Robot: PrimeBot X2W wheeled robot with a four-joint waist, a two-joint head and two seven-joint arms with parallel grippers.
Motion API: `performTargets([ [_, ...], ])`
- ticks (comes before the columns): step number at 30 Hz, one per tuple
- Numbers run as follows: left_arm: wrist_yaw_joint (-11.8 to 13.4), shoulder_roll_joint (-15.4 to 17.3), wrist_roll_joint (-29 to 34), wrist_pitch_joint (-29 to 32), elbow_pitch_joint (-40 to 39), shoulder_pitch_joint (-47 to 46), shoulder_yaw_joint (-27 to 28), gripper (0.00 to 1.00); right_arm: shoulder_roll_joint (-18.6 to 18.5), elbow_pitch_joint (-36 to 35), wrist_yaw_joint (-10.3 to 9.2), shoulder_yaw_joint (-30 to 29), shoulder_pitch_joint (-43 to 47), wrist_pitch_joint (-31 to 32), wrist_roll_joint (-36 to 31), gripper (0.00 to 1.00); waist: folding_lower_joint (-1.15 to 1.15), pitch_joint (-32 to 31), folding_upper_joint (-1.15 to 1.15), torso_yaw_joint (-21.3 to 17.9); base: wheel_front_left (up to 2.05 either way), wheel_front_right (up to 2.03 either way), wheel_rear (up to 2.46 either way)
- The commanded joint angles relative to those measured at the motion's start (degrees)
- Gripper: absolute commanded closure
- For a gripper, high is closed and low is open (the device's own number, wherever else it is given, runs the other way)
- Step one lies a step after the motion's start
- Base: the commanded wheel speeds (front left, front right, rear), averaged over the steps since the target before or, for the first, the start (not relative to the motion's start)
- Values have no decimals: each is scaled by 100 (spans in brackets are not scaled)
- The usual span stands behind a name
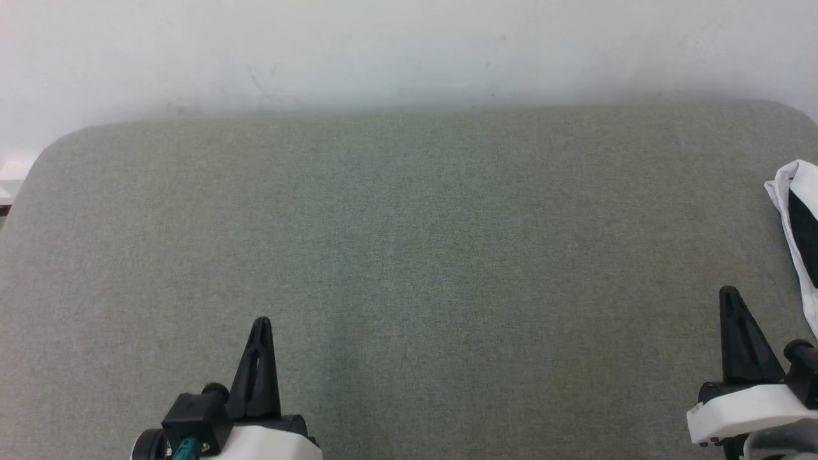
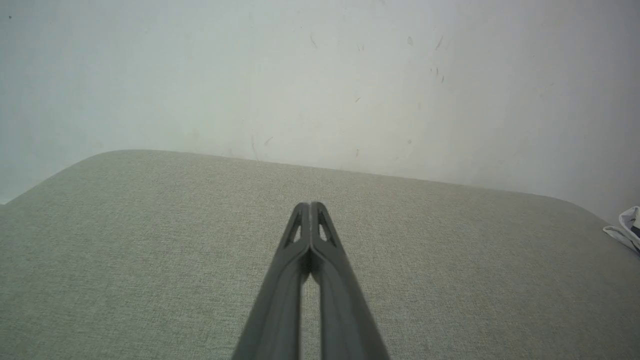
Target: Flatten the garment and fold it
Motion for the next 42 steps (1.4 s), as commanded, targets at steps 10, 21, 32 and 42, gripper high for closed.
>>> performTargets([
  [10,-129,-33,168,141,38,-95,119,100,5,-35,-2,113,-41,110,-44,100,0,-30,0,13,0,0,0],
  [21,-201,-51,276,258,60,-148,196,100,7,-55,-3,205,-65,199,-69,100,0,-57,0,24,0,0,0],
  [32,-281,-71,395,386,83,-208,281,100,9,-76,-4,307,-92,297,-96,100,0,-87,0,37,0,0,0],
  [42,-354,-89,503,503,104,-261,358,100,11,-96,-5,400,-116,385,-121,100,0,-115,0,49,0,0,0],
])
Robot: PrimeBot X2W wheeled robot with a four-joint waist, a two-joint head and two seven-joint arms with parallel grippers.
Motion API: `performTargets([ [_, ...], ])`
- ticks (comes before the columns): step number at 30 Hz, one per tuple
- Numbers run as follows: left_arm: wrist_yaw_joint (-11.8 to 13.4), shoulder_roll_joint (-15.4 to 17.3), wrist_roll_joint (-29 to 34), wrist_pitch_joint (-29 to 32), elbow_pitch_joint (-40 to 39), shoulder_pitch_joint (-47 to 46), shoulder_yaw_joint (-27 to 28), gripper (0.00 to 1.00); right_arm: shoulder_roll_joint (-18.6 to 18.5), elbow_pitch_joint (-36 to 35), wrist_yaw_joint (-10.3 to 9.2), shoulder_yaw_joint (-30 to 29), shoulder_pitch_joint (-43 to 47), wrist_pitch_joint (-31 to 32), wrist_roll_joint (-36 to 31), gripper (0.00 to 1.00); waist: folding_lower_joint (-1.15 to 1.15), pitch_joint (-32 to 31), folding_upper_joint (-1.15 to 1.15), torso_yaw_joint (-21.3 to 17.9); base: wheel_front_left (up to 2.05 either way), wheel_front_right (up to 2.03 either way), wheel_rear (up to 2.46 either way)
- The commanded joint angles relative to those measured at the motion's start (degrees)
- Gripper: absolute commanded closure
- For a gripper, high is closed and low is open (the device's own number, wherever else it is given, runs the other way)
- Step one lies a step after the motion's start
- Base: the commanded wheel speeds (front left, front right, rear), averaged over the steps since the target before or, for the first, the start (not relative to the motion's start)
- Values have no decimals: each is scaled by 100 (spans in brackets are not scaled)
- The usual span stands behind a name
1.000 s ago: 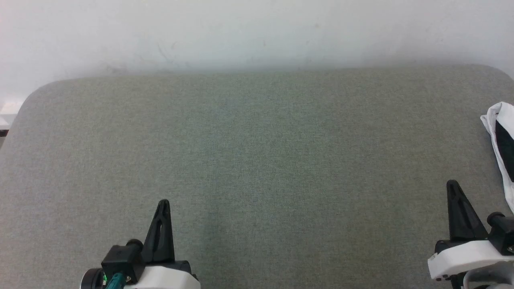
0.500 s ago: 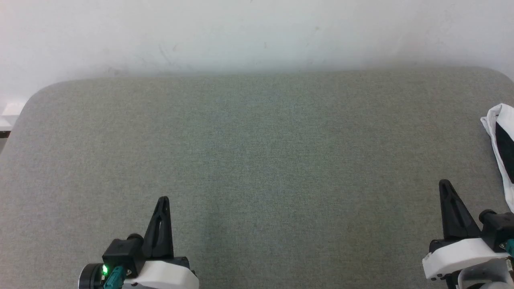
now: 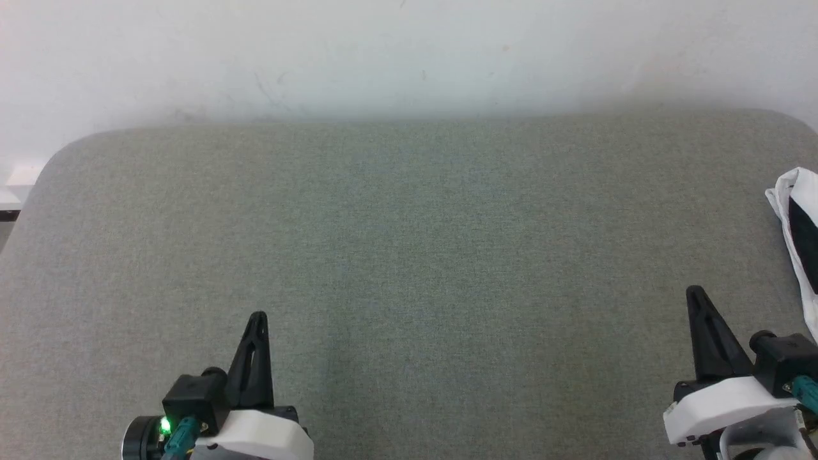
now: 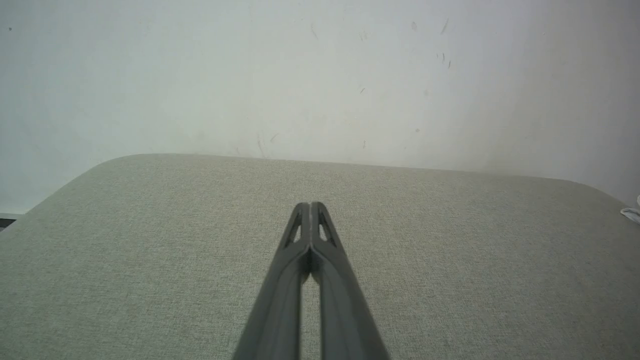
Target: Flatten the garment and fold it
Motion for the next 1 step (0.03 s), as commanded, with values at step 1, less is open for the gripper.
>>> performTargets([
  [1,-58,-9,89,27,23,-120,45,100,10,-39,-5,28,-73,34,-54,100,0,-3,0,2,0,0,0],
])
